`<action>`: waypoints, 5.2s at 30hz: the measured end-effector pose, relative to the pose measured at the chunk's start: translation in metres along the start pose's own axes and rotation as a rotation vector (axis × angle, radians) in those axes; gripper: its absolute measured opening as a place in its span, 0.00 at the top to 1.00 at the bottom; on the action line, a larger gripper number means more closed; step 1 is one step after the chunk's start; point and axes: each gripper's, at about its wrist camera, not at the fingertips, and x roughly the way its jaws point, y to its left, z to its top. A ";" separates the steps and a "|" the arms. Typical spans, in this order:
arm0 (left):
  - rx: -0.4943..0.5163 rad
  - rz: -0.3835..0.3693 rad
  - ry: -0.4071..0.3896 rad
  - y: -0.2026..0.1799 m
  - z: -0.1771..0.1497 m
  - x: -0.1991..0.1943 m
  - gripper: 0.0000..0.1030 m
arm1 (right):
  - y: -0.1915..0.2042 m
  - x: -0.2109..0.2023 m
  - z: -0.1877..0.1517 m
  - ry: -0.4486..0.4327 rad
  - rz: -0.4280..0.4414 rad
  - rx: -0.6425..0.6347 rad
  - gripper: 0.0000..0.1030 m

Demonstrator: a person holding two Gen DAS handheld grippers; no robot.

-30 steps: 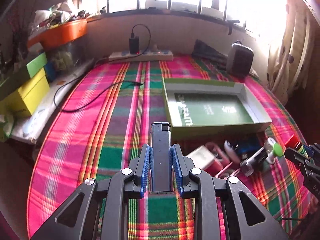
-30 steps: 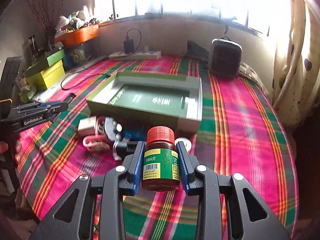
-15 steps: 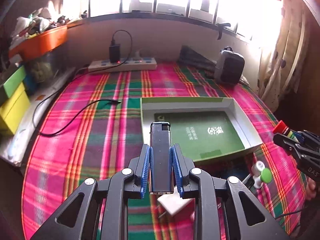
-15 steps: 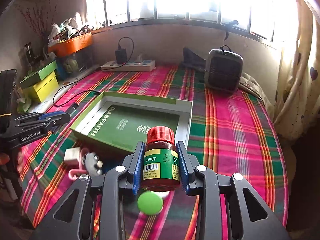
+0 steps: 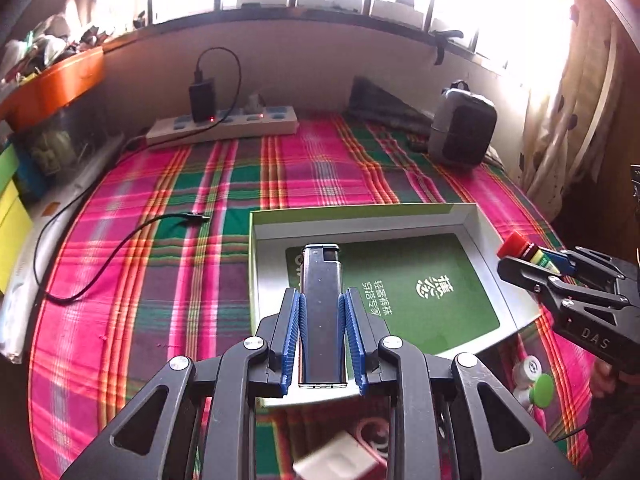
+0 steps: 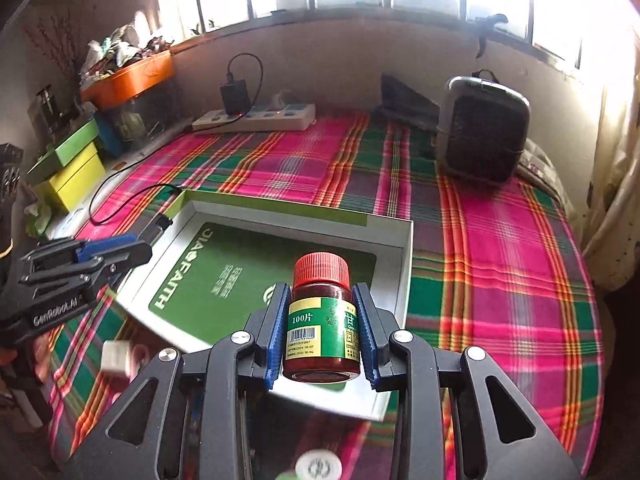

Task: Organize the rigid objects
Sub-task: 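Carry the bottle in the right tool while the left tool carries the lighter over the green box, then open the left tool to drop the lighter in the box while the right tool releases the bottle, then withdraw both open tools from the box toward the remaining items, then grasp the green-topped white knob with the right tool while the left tool grasps the white charger plug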

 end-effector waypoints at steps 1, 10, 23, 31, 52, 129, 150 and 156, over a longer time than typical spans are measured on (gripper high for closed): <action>-0.004 -0.006 0.008 0.000 0.002 0.004 0.78 | -0.001 0.005 0.002 0.007 -0.002 0.001 0.68; 0.013 0.021 0.050 -0.005 0.008 0.034 0.78 | -0.006 0.037 0.012 0.055 -0.005 -0.014 0.68; 0.025 0.028 0.087 -0.008 0.006 0.054 0.78 | -0.011 0.058 0.012 0.080 -0.008 -0.012 0.68; 0.028 0.039 0.098 -0.009 0.005 0.059 0.78 | -0.009 0.057 0.011 0.069 -0.008 -0.028 0.68; 0.030 0.040 0.105 -0.009 0.005 0.059 0.76 | -0.010 0.056 0.012 0.056 -0.016 -0.017 0.68; -0.076 -0.011 0.002 0.019 -0.091 -0.056 0.54 | 0.005 -0.078 -0.109 -0.100 -0.006 0.092 0.60; -0.045 -0.099 0.067 0.012 -0.097 -0.039 0.51 | 0.014 -0.053 -0.118 0.006 -0.027 0.041 0.60; -0.025 -0.114 0.068 0.004 -0.100 -0.041 0.51 | 0.013 -0.052 -0.117 0.018 -0.075 0.019 0.60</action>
